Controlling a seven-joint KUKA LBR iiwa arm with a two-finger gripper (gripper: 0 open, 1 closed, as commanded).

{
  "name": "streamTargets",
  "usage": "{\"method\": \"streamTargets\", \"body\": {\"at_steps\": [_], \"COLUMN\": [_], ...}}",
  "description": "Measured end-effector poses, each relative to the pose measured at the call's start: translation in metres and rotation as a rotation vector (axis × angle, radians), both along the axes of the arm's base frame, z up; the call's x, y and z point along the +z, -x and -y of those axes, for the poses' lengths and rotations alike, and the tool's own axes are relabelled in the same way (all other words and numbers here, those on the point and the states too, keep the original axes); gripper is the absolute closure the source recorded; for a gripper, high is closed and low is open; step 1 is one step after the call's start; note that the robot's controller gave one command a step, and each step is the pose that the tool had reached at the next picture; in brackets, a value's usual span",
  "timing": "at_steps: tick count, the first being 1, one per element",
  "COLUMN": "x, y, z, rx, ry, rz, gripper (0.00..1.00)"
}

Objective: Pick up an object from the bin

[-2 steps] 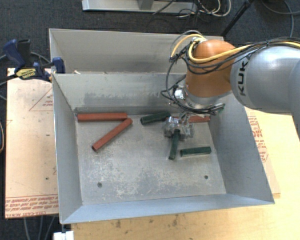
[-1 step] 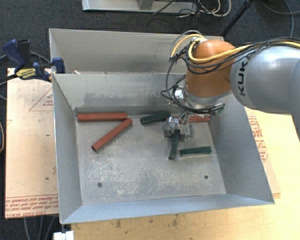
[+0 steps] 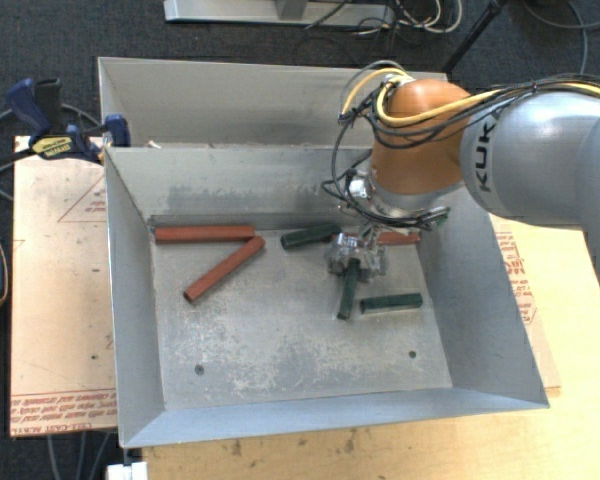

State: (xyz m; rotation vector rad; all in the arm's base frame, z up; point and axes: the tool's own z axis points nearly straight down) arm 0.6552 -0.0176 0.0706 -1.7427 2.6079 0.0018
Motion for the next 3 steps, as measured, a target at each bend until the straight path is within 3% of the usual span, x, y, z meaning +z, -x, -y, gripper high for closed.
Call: {"method": "streamTargets", "body": {"at_steps": [1, 2, 3], "x": [0.000, 0.083, 0.173], "y": [0.000, 0.016, 0.024], "z": [0.000, 0.057, 0.073], "rx": [0.000, 0.009, -0.012], "ry": [0.000, 0.006, 0.004], "rz": [0.000, 0.008, 0.009], "gripper": [1.00, 1.00, 1.00]}}
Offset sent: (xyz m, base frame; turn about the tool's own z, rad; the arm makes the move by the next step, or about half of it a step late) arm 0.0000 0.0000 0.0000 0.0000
